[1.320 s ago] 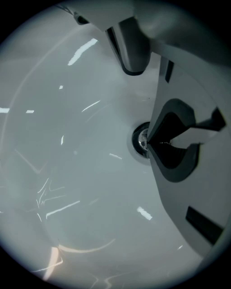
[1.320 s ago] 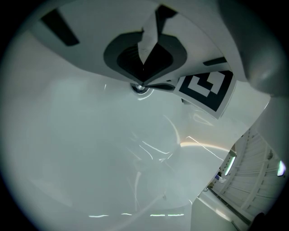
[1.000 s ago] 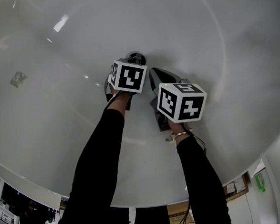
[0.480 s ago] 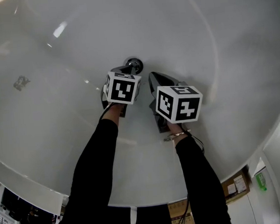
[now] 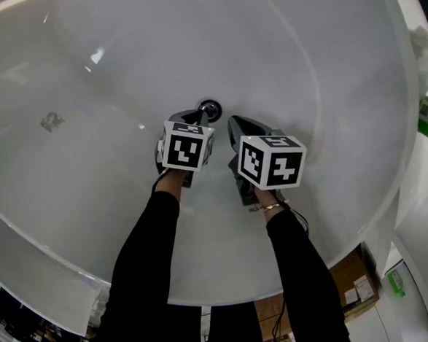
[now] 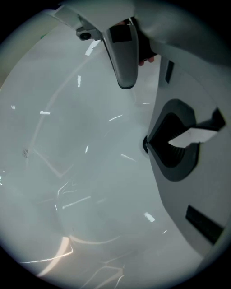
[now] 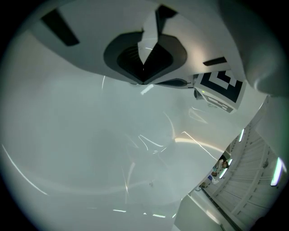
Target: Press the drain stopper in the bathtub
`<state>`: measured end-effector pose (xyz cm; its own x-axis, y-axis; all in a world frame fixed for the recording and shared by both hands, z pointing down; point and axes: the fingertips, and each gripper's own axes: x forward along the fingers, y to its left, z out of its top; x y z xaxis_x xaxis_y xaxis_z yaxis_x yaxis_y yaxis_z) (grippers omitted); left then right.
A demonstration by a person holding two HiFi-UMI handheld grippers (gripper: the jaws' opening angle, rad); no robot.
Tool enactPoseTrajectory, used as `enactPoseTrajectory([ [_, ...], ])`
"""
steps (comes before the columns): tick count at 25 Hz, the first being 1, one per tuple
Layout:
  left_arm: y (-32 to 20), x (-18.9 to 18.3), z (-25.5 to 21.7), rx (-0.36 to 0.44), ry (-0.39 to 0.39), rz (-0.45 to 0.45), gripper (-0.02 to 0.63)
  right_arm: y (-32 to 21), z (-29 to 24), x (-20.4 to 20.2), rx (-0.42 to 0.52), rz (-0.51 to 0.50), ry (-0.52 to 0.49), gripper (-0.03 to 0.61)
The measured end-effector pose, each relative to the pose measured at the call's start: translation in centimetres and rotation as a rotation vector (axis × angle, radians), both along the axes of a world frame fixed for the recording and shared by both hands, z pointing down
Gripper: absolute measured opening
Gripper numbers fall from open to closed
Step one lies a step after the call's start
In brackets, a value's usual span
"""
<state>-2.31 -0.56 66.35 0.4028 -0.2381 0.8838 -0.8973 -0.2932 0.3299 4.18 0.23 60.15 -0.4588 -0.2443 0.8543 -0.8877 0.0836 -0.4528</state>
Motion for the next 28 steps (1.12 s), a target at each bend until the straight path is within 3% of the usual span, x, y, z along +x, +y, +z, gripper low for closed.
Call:
enactPoseTrajectory([
  [28,-0.4,-1.4,-18.0,0.130,0.040,-0.068,0.008,0.1,-13.5,0.4,0.086,-0.046,-0.015,0.002],
])
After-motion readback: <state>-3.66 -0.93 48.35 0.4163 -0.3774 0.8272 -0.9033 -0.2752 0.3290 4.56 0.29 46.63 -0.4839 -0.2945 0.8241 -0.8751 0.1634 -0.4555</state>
